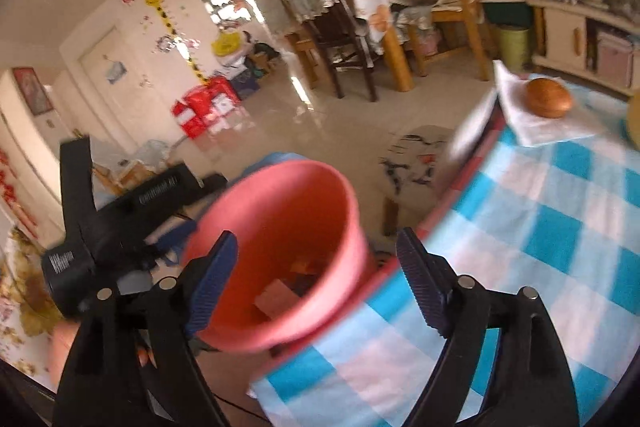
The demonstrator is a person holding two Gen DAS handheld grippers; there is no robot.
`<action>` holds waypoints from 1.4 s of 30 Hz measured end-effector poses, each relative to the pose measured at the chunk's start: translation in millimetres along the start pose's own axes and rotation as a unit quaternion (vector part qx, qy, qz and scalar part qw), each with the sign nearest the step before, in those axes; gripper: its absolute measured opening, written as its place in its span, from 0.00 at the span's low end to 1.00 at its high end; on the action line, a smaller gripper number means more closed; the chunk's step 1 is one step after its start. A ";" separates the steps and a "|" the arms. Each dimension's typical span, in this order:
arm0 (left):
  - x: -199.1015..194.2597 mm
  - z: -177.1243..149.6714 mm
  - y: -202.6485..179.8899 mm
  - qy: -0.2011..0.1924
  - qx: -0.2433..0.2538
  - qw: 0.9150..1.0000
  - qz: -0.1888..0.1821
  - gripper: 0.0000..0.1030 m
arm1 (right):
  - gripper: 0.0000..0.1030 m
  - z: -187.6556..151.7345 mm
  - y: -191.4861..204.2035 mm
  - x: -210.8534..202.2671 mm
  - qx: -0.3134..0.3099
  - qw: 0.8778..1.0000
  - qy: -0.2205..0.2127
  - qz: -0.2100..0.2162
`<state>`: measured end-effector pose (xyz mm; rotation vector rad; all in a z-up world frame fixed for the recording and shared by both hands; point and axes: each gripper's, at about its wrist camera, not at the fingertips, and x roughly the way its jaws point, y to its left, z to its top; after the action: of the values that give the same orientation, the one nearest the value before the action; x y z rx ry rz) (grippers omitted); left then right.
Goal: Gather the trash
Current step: 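Open both tools over the pink bucket to drop the wrapper and wipes pack, then move both open tools back over the table toward the red wrappers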
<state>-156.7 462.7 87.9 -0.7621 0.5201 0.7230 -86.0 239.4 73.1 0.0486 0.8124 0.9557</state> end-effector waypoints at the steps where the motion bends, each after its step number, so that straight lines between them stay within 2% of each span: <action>1: -1.7 -2.0 -3.1 -0.007 0.003 1.000 -0.006 0.78 | 0.85 -4.9 -2.4 -6.6 -0.006 1.000 -0.001 -0.014; 4: -8.3 -7.9 -17.4 -0.024 0.023 0.999 -0.026 0.80 | 0.85 -18.2 -8.6 -21.0 -0.017 0.999 -0.005 -0.042; 9: -22.2 -21.4 -51.0 -0.056 0.085 0.993 -0.053 0.84 | 0.85 -39.7 -23.0 -49.3 -0.034 0.995 -0.008 -0.090; 16: -35.5 -45.5 -100.6 -0.043 0.155 0.980 -0.114 0.85 | 0.86 -52.7 -49.3 -93.9 -0.038 0.990 -0.022 -0.137; 19: -39.6 -59.8 -122.5 -0.033 0.190 0.975 -0.113 0.89 | 0.92 -59.0 -63.5 -114.5 -0.024 0.987 -0.029 -0.154; 26: -49.3 -90.8 -158.1 -0.038 0.230 0.965 -0.119 0.92 | 0.94 -75.7 -93.2 -153.3 0.014 0.982 -0.038 -0.187; 33: -52.1 -119.6 -181.7 -0.031 0.275 0.954 -0.118 0.92 | 0.94 -83.1 -118.1 -191.2 0.033 0.976 -0.068 -0.205; 36: -55.0 -133.9 -193.2 -0.032 0.301 0.945 -0.122 0.92 | 0.94 -85.1 -126.8 -208.4 0.037 0.973 -0.083 -0.214; 42: -65.5 -168.5 -218.5 -0.037 0.365 0.921 -0.134 0.92 | 0.94 -87.6 -145.2 -237.0 0.044 0.966 -0.107 -0.232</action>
<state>-63.8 196.7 120.5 -0.0958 0.5507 0.2561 -112.9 -49.8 97.2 0.0364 0.6260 0.4611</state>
